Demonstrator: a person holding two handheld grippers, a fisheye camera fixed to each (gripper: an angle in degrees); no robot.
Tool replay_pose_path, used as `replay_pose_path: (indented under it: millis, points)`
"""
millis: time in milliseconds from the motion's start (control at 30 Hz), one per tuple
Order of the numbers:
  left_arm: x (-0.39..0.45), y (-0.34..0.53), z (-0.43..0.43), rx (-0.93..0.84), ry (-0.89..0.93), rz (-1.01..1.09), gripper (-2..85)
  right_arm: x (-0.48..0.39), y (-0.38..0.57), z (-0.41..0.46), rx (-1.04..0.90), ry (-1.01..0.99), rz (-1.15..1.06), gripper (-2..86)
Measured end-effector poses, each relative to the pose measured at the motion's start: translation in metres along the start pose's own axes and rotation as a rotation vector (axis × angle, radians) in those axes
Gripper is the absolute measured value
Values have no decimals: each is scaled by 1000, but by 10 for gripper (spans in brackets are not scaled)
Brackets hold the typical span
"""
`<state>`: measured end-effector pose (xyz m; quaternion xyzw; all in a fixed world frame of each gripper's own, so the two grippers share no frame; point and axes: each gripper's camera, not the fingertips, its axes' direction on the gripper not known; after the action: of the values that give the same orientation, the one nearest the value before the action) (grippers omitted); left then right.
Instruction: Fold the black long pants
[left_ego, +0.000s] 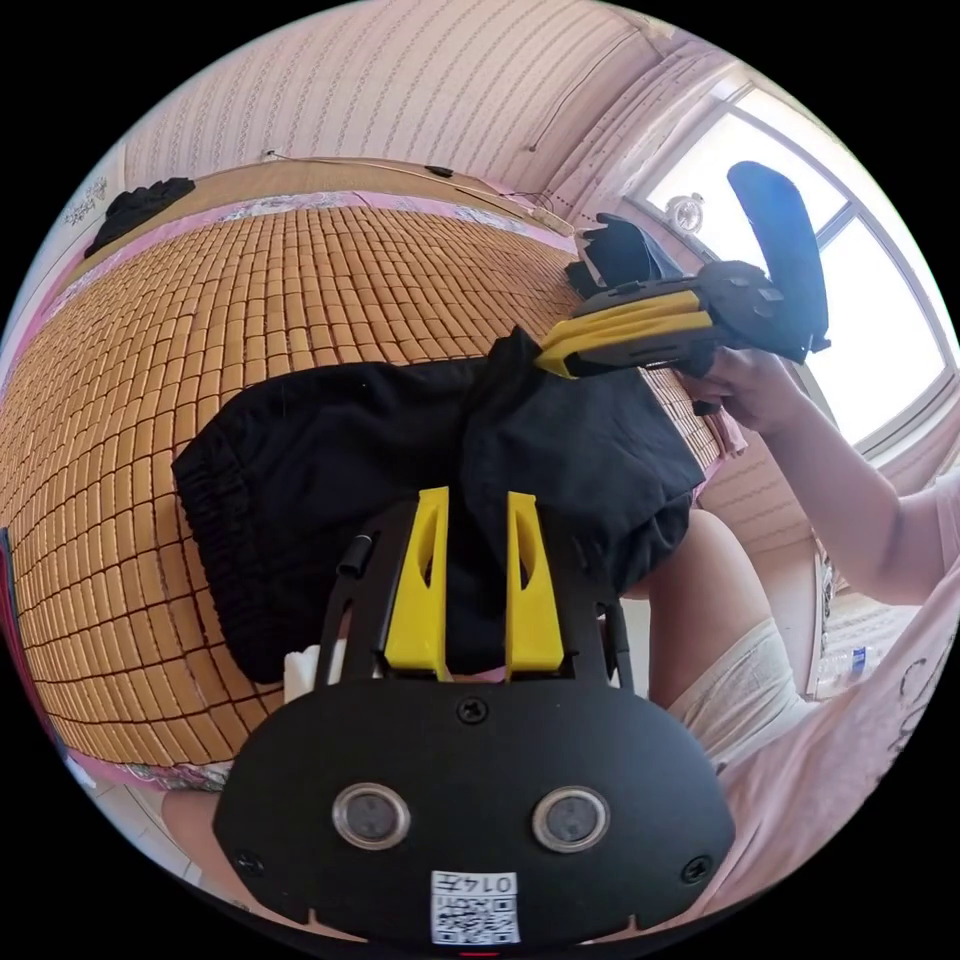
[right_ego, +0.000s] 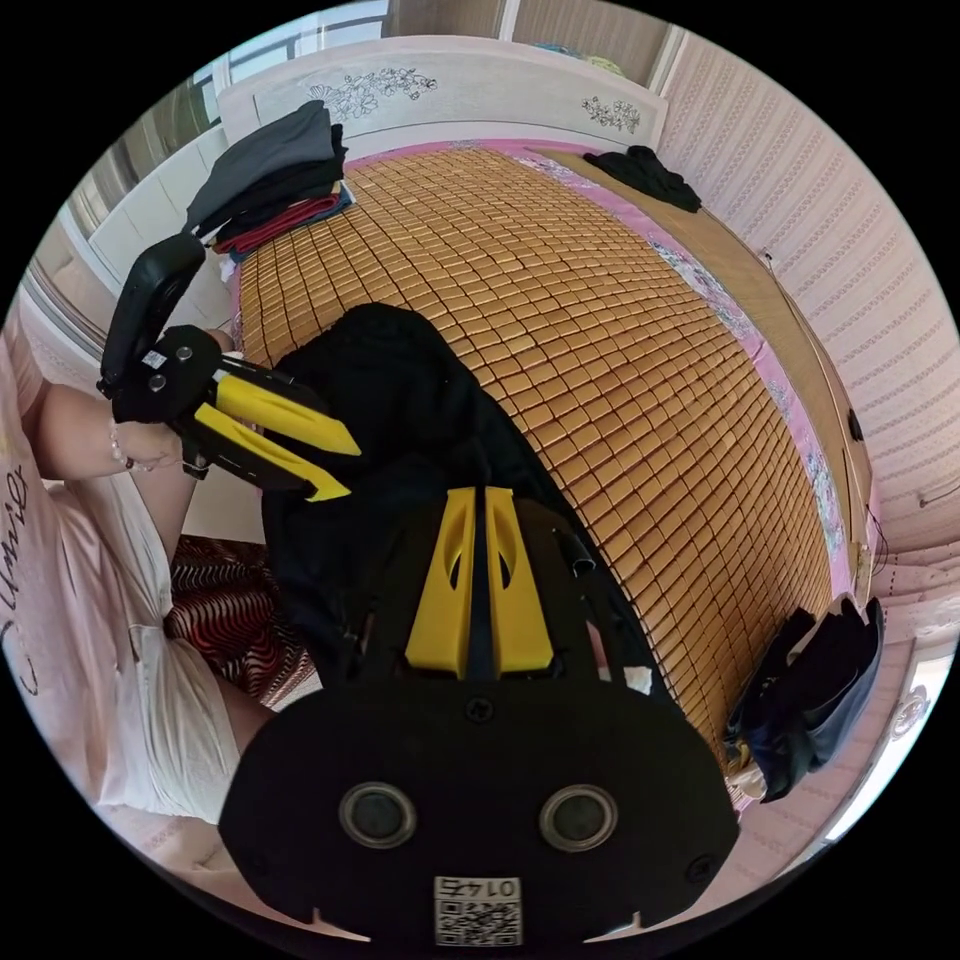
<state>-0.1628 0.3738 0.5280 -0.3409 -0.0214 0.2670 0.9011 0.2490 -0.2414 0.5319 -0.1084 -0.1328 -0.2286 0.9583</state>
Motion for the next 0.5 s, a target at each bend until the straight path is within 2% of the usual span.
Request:
replay_pose_path:
  millis: [267, 500]
  points:
    - [5, -6, 22, -65, 10, 26, 95, 10, -6, -1, 52, -68, 74, -9]
    - [5, -3, 30, -85, 26, 7, 94, 21, -31, 19, -27, -34, 54, -6]
